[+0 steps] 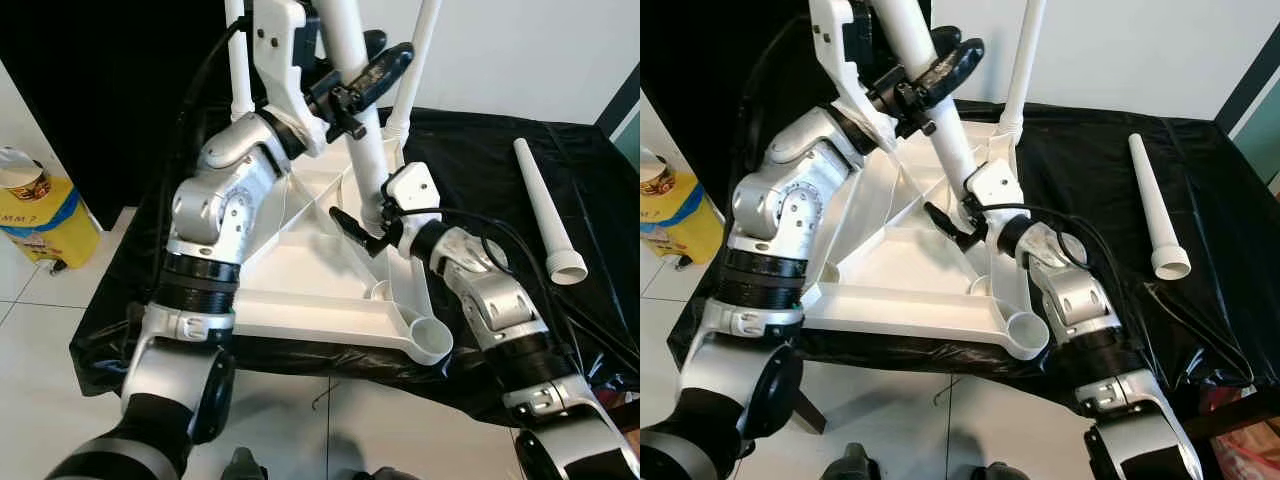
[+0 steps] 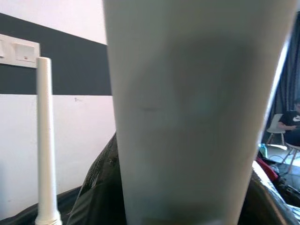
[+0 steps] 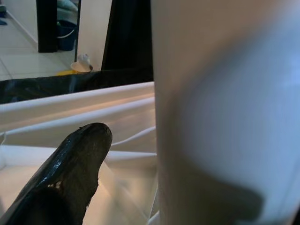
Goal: Building children table
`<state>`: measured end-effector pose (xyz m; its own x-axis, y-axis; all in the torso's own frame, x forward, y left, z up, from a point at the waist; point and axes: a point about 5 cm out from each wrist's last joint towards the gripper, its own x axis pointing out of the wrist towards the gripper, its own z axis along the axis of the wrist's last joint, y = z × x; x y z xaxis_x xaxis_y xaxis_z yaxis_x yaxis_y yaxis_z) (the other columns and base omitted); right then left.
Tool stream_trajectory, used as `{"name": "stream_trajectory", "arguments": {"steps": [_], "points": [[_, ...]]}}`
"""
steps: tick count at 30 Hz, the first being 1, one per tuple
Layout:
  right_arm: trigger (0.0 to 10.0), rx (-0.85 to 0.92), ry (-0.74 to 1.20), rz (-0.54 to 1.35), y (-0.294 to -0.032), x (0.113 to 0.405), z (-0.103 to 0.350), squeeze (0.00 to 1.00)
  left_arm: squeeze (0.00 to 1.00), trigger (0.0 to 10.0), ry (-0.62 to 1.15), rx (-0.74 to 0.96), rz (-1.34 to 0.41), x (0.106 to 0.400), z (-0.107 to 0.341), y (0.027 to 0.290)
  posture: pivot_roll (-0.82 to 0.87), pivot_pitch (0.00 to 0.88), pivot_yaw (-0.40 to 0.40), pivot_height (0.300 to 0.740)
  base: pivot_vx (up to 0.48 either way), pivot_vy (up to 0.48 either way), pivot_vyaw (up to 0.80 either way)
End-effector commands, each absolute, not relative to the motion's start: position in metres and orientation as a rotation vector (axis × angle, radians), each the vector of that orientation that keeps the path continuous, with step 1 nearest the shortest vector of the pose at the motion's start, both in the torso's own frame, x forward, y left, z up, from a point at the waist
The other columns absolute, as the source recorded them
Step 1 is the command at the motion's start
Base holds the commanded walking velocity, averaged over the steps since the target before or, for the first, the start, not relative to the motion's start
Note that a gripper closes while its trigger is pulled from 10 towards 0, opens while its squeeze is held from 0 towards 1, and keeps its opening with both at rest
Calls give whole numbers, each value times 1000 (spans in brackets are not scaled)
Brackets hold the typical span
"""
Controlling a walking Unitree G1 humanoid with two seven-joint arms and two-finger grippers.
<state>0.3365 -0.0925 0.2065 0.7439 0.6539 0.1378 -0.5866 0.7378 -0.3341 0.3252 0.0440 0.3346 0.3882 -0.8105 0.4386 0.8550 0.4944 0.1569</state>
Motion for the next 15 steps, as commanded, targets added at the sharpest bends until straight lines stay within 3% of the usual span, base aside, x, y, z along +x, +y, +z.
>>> {"name": "stream_trajectory", "arguments": {"steps": [1,8,9,10,11,13,14,15], "points": [[10000,-298,-255,693,-90,339,207,0,0,10000,-514,-106,-1105,318,337,35,48,30,-84,740,0,0,0],[9451,-303,-273,678,-87,344,210,0,0,10000,-505,-116,-1127,313,335,27,50,27,-83,740,0,0,0],[6510,-305,-280,680,-86,344,211,0,0,10000,-501,-121,-1133,312,334,25,52,26,-81,740,0,0,0],[4980,-305,-285,680,-85,345,212,0,0,10000,-499,-122,-1138,311,334,23,52,26,-80,740,0,0,0],[2039,-304,-287,679,-85,345,213,0,0,10000,-497,-123,-1143,311,333,22,53,24,-80,740,0,0,0],[2039,-302,-288,676,-85,346,213,0,0,10000,-496,-122,-1146,310,333,21,53,24,-80,740,0,0,0],[0,-298,-285,669,-85,347,212,0,0,10000,-496,-121,-1147,310,333,21,56,25,-82,740,0,0,0],[0,-294,-282,663,-86,347,212,0,0,10000,-496,-120,-1148,310,333,20,56,25,-82,740,0,0,0]]}}
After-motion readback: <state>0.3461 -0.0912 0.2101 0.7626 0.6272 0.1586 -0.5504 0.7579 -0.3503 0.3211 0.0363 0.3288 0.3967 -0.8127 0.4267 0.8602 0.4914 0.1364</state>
